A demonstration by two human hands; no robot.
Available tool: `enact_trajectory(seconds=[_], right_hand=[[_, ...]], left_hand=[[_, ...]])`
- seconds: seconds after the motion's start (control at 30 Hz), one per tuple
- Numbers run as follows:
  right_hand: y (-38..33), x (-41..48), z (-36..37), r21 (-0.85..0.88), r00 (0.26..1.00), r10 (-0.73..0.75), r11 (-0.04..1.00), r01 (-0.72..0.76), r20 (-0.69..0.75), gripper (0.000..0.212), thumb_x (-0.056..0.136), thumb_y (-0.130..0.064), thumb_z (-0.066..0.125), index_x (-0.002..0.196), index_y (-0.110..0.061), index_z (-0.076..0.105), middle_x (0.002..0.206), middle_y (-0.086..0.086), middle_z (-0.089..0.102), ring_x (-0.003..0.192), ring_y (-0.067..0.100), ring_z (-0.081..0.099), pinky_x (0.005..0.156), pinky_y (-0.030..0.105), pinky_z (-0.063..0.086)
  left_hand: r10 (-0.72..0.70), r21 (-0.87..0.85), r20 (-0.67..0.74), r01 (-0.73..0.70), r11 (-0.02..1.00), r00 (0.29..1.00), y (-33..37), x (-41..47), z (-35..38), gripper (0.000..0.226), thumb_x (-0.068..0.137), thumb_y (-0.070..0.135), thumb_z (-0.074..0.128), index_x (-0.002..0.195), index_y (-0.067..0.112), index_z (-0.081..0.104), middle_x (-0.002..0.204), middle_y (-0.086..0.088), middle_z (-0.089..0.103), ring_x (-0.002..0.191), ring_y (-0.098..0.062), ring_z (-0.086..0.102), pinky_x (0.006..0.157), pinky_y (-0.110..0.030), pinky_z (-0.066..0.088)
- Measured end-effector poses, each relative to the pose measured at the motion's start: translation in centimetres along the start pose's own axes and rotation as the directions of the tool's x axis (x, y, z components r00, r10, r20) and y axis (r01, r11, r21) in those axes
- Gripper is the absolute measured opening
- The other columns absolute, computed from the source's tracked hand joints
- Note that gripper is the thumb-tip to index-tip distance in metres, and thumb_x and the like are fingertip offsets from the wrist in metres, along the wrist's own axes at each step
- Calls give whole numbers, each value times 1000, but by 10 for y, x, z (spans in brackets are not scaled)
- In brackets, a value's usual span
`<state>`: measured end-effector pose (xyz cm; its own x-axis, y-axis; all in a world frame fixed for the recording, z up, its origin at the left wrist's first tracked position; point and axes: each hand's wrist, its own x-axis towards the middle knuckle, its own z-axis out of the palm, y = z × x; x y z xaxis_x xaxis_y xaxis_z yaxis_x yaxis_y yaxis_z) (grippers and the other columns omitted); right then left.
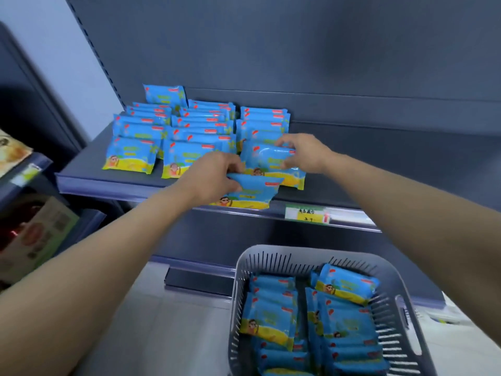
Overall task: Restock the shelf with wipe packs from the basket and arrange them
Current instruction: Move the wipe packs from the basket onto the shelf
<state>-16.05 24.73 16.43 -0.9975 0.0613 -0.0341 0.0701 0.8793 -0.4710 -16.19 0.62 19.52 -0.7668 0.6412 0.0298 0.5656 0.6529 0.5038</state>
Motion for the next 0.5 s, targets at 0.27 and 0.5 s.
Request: enact_trajectory(seconds=[0.27,0.5], right_hand=[[10,46,7,-97,989,43,994,-57,-141,50,77,-23,74,121,-19,52,119,7,48,111,23,46,85,30,37],[19,39,-1,-23,964,134,989,-143,-229,56,77,-29,74,123,-13,46,122,10,46,117,26,41,94,35,37]], left_hand=[[-4,-283,47,18,959,999,-25,43,-9,21,72,4,77,83,17,65,76,8,61,62,1,53,58,-8,42],[12,-337,12,-8,941,1000,-25,78,1,19,74,4,75,84,15,63,79,5,63,65,2,54,64,-9,44]])
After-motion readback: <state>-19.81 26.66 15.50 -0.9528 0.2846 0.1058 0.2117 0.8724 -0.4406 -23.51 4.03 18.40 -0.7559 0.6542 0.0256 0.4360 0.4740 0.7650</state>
